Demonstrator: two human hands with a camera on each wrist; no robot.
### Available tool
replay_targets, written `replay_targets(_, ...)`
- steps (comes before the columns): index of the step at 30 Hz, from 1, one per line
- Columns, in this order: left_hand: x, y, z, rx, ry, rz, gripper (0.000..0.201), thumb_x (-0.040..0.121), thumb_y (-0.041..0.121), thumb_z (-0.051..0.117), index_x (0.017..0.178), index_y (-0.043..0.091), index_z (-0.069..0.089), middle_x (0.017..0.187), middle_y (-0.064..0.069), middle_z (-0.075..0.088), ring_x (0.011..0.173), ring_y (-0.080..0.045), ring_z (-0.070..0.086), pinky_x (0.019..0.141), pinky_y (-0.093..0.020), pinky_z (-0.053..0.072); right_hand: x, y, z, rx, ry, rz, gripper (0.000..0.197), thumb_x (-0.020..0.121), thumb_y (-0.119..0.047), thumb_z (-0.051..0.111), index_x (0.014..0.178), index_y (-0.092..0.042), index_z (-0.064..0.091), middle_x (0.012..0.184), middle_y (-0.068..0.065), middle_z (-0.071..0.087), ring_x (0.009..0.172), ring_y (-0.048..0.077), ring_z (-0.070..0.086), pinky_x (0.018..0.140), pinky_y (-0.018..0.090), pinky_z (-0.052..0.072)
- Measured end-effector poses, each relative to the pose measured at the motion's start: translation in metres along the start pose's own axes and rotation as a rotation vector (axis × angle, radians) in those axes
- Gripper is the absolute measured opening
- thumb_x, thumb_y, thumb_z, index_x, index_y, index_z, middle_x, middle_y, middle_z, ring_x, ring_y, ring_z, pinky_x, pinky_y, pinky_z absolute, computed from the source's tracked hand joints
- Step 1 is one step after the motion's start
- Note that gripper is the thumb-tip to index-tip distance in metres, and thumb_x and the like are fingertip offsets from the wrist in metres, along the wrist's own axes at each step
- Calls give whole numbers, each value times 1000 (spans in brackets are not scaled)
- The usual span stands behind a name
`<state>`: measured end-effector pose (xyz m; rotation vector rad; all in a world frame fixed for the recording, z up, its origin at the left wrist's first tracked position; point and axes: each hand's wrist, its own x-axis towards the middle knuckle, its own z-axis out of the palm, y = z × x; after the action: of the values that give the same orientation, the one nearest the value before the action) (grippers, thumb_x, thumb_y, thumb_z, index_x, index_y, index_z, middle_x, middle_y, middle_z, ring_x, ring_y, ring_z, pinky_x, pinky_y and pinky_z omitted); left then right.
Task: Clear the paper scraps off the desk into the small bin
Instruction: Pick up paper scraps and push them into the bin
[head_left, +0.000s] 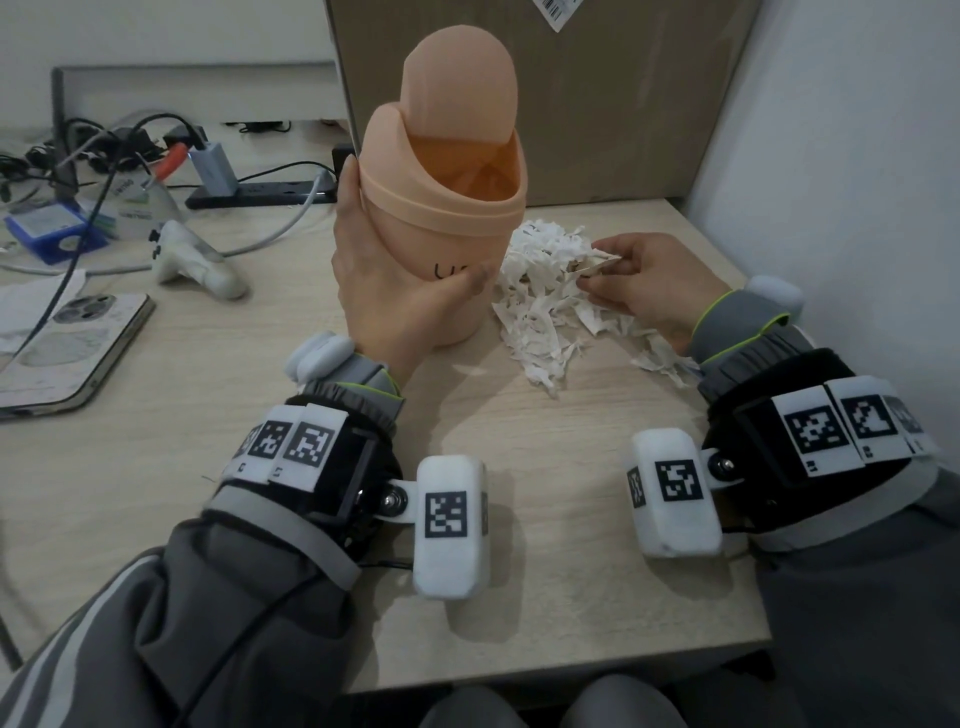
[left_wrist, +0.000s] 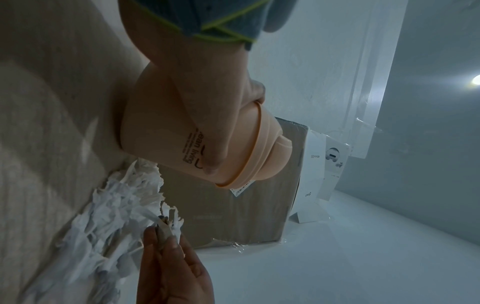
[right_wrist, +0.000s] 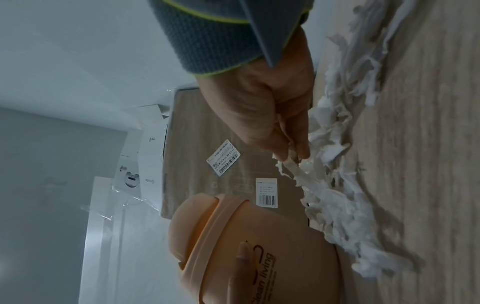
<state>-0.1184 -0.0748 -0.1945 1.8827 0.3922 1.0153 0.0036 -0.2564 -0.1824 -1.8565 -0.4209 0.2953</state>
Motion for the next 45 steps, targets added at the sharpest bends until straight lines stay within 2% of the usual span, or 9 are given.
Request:
replay_targets(7,1,-2,1,11,5,6,135,49,54,81,162,19,15,161,-2,37,147,-24,39,121,-49,36,-1,0,-3,-54,10,-16,61,78,-23,75,129,-4,49,102,13,69,92,21,68,89,31,54)
replay_targets(12,1,-2,1,17,3,12,134,51,55,81,162,20,15,161,-1,37,147,-23,39,122,-49,35,2,0,-5,41,149,-45,18,89,-11,62,106,-7,62,78,8,66,49,1,62,58,13,55)
replay_targets(16,-1,-1,1,13,-8,38,134,50,57,80,161,16,18,160,-3,38,147,-24,39,121,-50,36,1,-1,-10,33,284,-137,9,87,-11,64,94,-15,63,68,-1,63,44,-1,59,45,11,44)
replay_targets(23,-2,3,1,51,-51,113,132,52,58,79,161,15,19,157,-4,40,145,-24,41,121,-50,36,-8,-23,-14,219,498,-400,11,82,-10,69,87,-12,59,64,-8,64,50,0,57,54,14,46)
replay_targets(28,-3,5,2,76,-77,139,132,52,60,79,161,14,20,156,-4,40,144,-23,41,120,-51,36,-26,-44,-9,491,380,-598,20,76,-3,73,73,-15,58,63,-6,70,63,11,68,66,24,55)
replay_targets(33,-7,8,3,105,-134,169,132,53,62,77,161,17,17,159,-3,36,146,-22,38,122,-51,33,-30,-42,7,206,280,-610,18,66,-11,83,72,-19,67,68,-17,70,72,4,68,70,21,54)
replay_targets(40,-9,7,5,120,-180,258,128,57,57,80,160,12,20,156,-5,40,143,-22,41,120,-50,36,-31,-37,10,-201,148,-697,10,83,-25,67,89,-30,71,81,-10,70,81,5,64,82,27,51)
replay_targets(43,-8,5,7,123,-182,285,126,57,55,82,160,16,19,155,-1,39,143,-22,41,119,-51,36,-33,-39,14,-450,50,-679,33,89,-49,44,69,-31,64,81,-9,65,89,7,56,107,51,29)
replay_targets(45,-7,3,8,115,-179,291,126,58,53,84,159,18,18,157,-3,39,144,-23,42,119,-52,37,-37,-38,18,-518,-9,-632,42,88,-56,33,67,-31,59,87,-9,63,100,0,47,115,53,3)
